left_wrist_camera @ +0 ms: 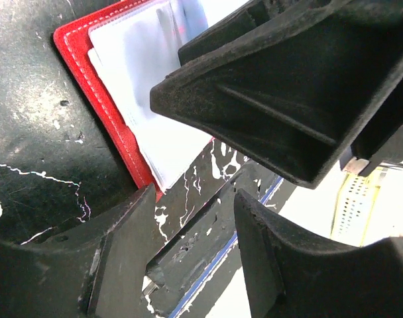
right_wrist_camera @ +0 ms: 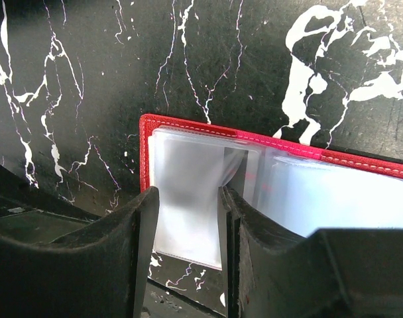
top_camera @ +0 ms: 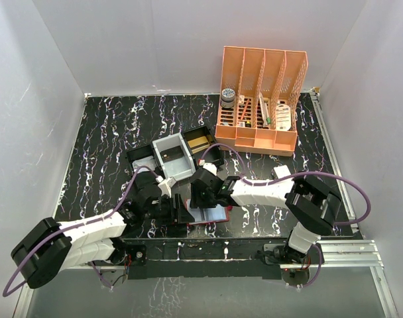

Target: Take the credit cards out of the card holder

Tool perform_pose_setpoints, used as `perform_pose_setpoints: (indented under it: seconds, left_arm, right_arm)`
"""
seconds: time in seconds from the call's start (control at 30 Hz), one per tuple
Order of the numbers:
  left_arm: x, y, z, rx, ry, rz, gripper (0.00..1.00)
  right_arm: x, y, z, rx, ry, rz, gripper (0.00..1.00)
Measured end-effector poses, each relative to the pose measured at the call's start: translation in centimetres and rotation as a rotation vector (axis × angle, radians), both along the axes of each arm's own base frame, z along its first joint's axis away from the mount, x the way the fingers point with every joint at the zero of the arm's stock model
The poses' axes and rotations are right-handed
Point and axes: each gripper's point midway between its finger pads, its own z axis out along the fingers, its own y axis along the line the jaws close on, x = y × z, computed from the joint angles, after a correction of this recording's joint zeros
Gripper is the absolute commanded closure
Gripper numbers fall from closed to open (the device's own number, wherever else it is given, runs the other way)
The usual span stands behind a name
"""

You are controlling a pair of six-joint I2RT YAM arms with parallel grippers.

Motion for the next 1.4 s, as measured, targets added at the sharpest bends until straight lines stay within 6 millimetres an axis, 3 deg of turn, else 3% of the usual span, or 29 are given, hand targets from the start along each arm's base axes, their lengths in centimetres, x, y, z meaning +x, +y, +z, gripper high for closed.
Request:
perform_pose_setpoints:
  seconds: [0.3, 0.63, 0.8, 0.97, 1.13, 1.4]
  left_arm:
    - [1.2, 0.9, 1.8, -0.008, -0.088, 0.078, 0.54]
    - [1.7, 2.7, 1.8, 0.058, -0.108, 0.157, 0.53]
    - [1.7, 2.7, 1.7, 0.071, -0.1, 0.156, 0.52]
    - [1.6, 2.7, 1.4, 0.084, -0.092, 0.148, 0.52]
    - [1.5, 2.5, 1.3, 0.083, -0.084, 0.135, 0.52]
    - [1.0, 1.7, 1.3, 0.055, -0.068, 0.088, 0.48]
  right_arm:
    - [-0.1, 0.1, 0.4, -0.005, 0.004, 0.009, 0.46]
    - [0.1, 0.2, 2.0, -0.065, -0.025, 0.026, 0.41]
    - [0.0, 0.0, 0.3, -0.15, -0.015, 0.022, 0.4]
    - [0.3, 0.1, -0.5, -0.211, -0.025, 0.018, 0.41]
    - [0.4, -0.2, -0.6, -0.234, -0.038, 0.011, 0.52]
    - [0.4, -0.4, -0.5, -0.184, -0.048, 0.004, 0.56]
